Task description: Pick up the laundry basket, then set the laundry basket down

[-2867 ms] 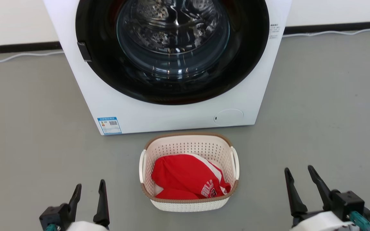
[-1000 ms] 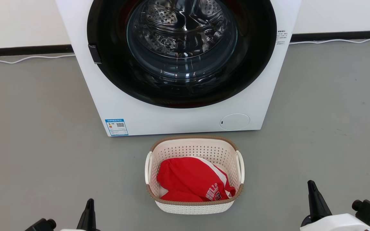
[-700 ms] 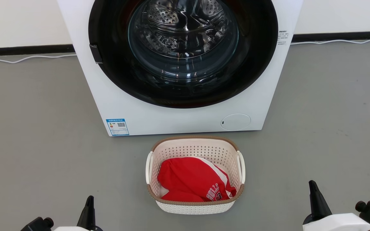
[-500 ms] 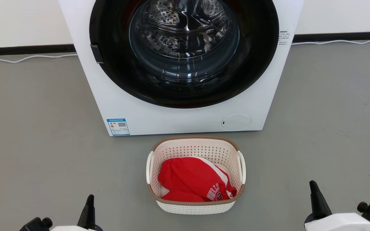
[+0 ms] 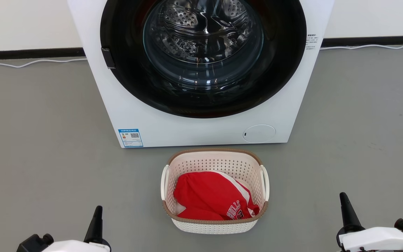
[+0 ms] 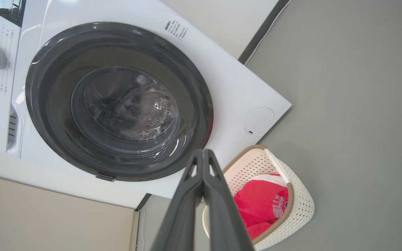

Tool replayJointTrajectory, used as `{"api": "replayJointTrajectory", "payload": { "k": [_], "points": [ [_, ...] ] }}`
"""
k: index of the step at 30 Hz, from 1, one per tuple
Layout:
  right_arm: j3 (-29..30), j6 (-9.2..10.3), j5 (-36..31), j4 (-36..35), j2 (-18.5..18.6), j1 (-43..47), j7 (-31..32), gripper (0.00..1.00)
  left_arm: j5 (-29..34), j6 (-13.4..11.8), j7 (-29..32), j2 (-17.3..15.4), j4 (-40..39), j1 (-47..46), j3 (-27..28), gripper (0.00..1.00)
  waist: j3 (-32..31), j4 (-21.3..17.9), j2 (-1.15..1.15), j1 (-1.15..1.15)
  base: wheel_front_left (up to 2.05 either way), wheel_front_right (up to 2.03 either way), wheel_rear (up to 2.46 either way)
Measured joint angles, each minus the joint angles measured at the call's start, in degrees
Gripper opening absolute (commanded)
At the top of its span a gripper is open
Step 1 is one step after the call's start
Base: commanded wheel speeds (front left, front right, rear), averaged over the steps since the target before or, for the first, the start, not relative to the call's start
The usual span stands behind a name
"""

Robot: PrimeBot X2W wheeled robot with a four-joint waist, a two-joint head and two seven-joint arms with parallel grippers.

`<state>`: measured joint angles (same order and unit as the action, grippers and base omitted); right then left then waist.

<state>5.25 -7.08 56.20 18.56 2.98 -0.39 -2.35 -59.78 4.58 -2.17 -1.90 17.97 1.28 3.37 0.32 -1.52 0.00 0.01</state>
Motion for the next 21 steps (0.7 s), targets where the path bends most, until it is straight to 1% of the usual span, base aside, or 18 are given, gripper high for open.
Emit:
{"api": "replayJointTrajectory", "payload": {
  "k": [18,21],
  "points": [
    [0.57,0.0,12.18,-1.21,-0.1,-1.13,2.87,0.0,-11.03,0.57,2.76,-0.11,-0.86,-1.43,0.36,0.0,-0.05,0.53,0.0,0.0,0.0,0.0,0.0],
    [0.69,0.0,14.34,-1.23,-0.12,-1.14,3.08,0.0,-12.89,1.0,3.28,-0.12,-1.1,-2.18,0.42,0.0,-0.06,0.62,0.0,-0.01,0.0,0.0,0.0]
  ]
}}
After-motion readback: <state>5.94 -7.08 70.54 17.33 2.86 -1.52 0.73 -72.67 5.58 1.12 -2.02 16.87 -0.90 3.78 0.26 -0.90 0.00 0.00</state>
